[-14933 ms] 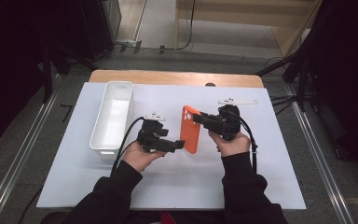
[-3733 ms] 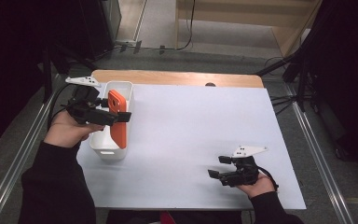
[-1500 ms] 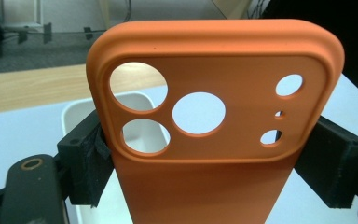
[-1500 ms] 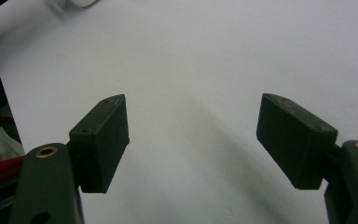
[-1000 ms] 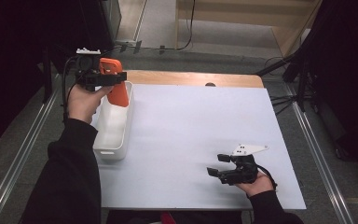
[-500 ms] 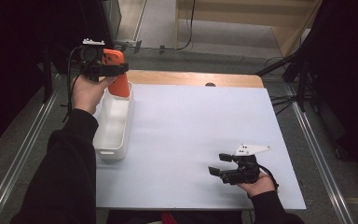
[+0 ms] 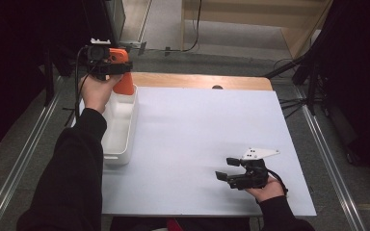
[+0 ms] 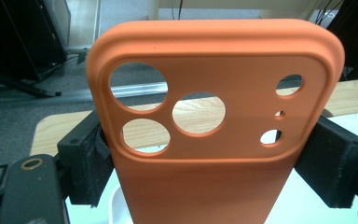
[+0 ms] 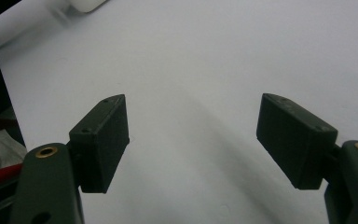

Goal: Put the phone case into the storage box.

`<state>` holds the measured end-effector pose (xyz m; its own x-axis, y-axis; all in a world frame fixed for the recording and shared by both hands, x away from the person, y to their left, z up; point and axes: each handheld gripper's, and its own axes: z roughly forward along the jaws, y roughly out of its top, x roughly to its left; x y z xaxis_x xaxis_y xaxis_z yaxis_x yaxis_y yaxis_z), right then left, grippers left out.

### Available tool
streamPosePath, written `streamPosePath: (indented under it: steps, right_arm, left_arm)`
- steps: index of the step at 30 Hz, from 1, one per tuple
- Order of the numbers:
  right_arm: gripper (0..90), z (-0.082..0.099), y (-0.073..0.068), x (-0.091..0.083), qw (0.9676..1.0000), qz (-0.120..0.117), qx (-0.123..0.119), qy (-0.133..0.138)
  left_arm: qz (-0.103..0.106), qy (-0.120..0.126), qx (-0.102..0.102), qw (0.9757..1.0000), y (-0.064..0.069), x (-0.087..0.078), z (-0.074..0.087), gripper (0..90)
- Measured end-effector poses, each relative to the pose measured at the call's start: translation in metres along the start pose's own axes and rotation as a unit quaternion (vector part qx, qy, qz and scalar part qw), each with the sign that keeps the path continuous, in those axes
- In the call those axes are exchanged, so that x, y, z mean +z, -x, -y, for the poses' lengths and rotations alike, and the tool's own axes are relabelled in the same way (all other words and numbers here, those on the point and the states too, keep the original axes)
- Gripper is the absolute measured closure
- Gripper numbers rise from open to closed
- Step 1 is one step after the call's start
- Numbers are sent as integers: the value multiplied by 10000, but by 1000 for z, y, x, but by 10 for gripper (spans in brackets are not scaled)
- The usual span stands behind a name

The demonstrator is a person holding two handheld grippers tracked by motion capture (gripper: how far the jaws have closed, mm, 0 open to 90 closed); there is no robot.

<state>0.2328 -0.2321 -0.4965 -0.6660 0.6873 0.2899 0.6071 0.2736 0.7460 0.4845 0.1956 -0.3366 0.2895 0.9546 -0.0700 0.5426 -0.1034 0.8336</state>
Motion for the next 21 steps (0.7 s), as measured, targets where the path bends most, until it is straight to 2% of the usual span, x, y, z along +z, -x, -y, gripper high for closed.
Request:
streamPosePath:
  steps: [7, 13, 21]
  right_arm:
    - [239, 0, 1, 0, 10000, 4, -16, 7]
    - [238, 1, 1, -1, 10000, 0, 8, 30]
    - [239, 1, 2, -1, 10000, -4, 13, 33]
  left_arm:
    - [-184, 10, -15, 9998, 2, 9, 2, 155]
    - [-242, 22, -13, 9997, 4, 15, 4, 155]
    - [-202, -33, -67, 9998, 6, 21, 9, 154]
